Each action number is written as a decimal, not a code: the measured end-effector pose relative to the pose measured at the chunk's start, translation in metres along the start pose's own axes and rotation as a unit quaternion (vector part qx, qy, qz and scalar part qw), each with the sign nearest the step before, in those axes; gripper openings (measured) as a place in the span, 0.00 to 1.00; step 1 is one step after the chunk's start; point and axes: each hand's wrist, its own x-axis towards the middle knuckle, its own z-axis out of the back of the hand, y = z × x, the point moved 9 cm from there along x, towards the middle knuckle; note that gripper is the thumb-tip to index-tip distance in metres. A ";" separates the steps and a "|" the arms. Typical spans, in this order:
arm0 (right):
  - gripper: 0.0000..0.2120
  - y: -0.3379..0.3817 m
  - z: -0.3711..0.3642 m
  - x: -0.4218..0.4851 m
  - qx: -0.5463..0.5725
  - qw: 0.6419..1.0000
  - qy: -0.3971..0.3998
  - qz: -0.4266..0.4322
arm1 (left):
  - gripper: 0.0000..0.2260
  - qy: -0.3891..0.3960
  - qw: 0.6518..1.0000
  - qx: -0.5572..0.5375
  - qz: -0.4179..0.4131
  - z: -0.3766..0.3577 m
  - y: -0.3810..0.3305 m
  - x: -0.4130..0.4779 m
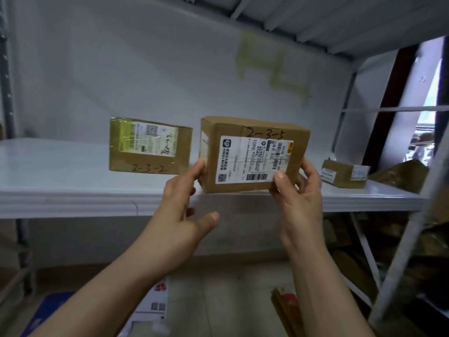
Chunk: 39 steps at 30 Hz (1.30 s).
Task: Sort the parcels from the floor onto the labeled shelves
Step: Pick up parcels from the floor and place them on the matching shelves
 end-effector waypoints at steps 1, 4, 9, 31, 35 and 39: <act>0.24 -0.004 0.015 0.013 0.002 1.000 -0.019 -0.007 | 0.38 0.013 1.000 0.008 -0.005 -0.017 -0.003 0.012; 0.18 -0.015 0.062 0.054 0.013 0.998 -0.050 -0.028 | 0.40 0.054 0.997 0.038 -0.033 -0.071 -0.011 0.043; 0.14 -0.022 0.139 0.125 0.023 0.994 -0.086 -0.062 | 0.42 0.111 0.986 0.087 -0.086 -0.168 -0.027 0.087; 0.08 -0.073 0.232 0.227 -0.388 0.903 -0.168 -0.074 | 0.35 0.231 0.921 0.313 -0.021 -0.309 0.025 0.197; 0.08 -0.074 0.230 0.230 -0.435 0.881 -0.163 -0.084 | 0.30 0.255 0.911 0.324 0.008 -0.309 0.034 0.213; 0.09 -0.076 0.225 0.233 -0.456 0.868 -0.169 -0.101 | 0.28 0.258 0.907 0.331 0.043 -0.307 0.045 0.222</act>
